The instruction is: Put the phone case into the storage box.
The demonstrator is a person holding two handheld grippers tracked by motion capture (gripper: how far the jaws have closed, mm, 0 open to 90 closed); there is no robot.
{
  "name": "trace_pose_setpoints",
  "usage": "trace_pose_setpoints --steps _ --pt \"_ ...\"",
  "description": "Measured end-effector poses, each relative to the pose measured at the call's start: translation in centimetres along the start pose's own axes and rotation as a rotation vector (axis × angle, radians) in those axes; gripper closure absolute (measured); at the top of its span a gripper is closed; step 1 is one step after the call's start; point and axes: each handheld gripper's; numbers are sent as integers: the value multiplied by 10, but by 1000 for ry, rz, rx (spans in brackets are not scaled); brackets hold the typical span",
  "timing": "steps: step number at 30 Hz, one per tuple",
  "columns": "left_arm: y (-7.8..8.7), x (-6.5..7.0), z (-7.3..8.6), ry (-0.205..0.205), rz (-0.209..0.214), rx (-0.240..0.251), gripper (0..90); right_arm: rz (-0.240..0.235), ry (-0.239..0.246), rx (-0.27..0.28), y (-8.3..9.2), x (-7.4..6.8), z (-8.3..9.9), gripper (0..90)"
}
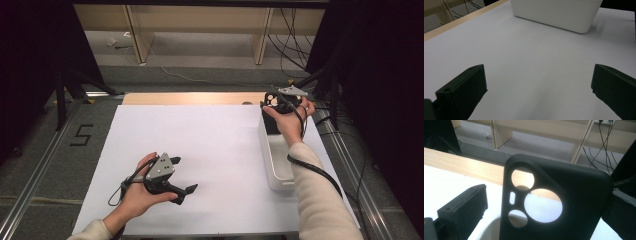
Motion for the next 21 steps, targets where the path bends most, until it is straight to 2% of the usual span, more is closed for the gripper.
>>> trace_pose_setpoints --steps 6,15,21 --pt "0 0 0 -1 1 0 0 19 -3 -1 0 0 0 4" --pt "0 0 0 -3 2 -1 0 9 -26 19 3 0 0 4" --pt "0 0 0 -1 1 0 0 4 -25 31 8 -2 -1 4"
Point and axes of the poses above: each handheld gripper's, and its own axes: y roughly backward along the jaws, z roughly out of its underside, x roughly to its right, and after that the axes turned 10 degrees about -x, right-handed
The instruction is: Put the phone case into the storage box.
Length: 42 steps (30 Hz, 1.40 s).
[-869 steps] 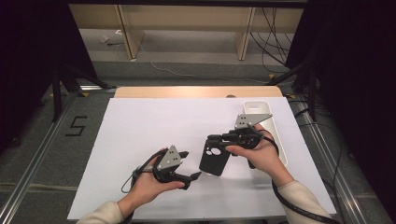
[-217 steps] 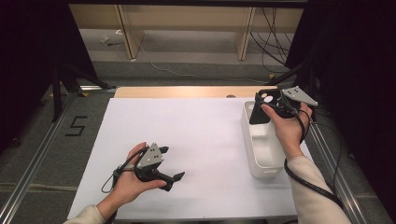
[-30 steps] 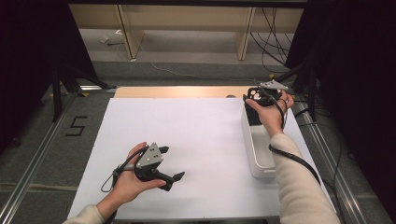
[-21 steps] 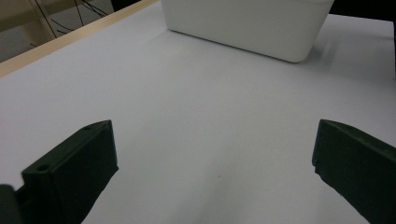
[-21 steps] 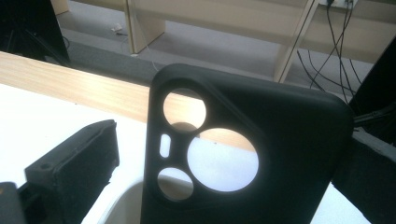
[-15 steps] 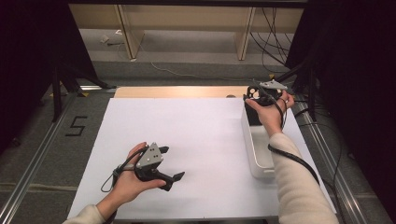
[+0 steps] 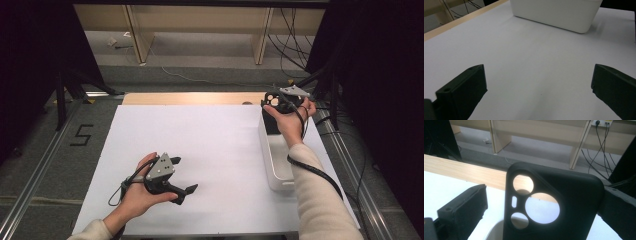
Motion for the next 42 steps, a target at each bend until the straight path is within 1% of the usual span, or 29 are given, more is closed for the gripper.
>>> trace_pose_setpoints --steps 15,23,31,35,38,42 --pt "0 0 0 0 -3 -1 0 -7 -19 26 21 -1 3 5" --pt "0 0 0 0 -3 -1 0 -13 -2 41 32 -1 5 37" --pt "1 0 -1 0 -5 -1 0 -13 -3 53 40 0 7 38" --pt "0 0 0 1 -6 -1 0 -22 10 61 45 -4 7 57" --pt "1 0 -1 0 -5 -1 0 -39 15 64 49 -7 9 78" --pt "1 0 -1 -1 -7 -2 0 -66 19 85 54 -10 12 150"
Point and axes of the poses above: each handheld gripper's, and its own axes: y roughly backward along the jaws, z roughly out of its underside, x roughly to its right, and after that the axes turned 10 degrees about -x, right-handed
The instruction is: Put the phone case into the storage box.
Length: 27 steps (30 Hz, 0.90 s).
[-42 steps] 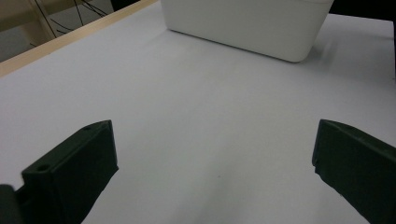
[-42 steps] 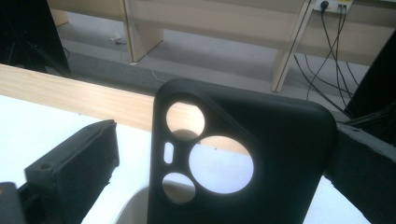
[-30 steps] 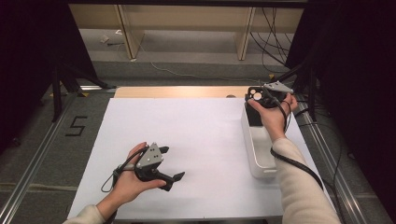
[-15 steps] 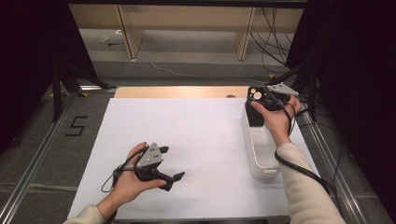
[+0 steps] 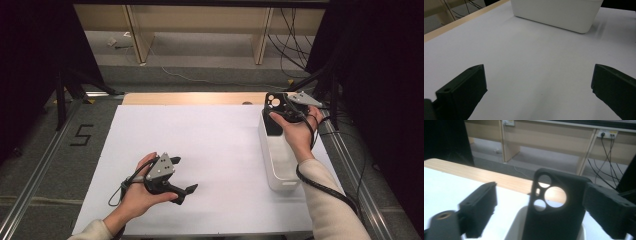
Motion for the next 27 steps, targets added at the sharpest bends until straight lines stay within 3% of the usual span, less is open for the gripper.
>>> trace_pose_setpoints --steps 11,27 --pt "0 0 0 0 -3 -2 0 -76 32 26 14 -14 1 204" --pt "1 0 0 2 -8 -5 0 -213 70 32 30 -42 7 175"
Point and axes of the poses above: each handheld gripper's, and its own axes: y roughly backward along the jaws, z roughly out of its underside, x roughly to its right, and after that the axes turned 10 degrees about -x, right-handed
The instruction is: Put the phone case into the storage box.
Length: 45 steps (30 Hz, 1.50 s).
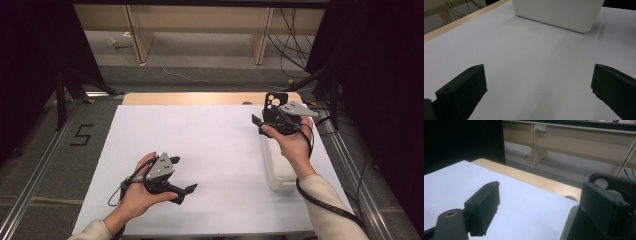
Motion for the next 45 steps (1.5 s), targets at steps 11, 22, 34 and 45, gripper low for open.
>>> trace_pose_setpoints --steps 11,22,34,45 --pt "0 0 0 1 -1 1 0 -69 47 31 19 -23 7 164" --pt "1 0 0 5 1 7 0 -151 107 39 32 -52 13 165" --pt "2 -1 0 9 -1 9 0 -208 137 32 47 -61 24 165" --pt "2 -2 0 9 -3 6 0 -228 143 26 59 -62 36 164"
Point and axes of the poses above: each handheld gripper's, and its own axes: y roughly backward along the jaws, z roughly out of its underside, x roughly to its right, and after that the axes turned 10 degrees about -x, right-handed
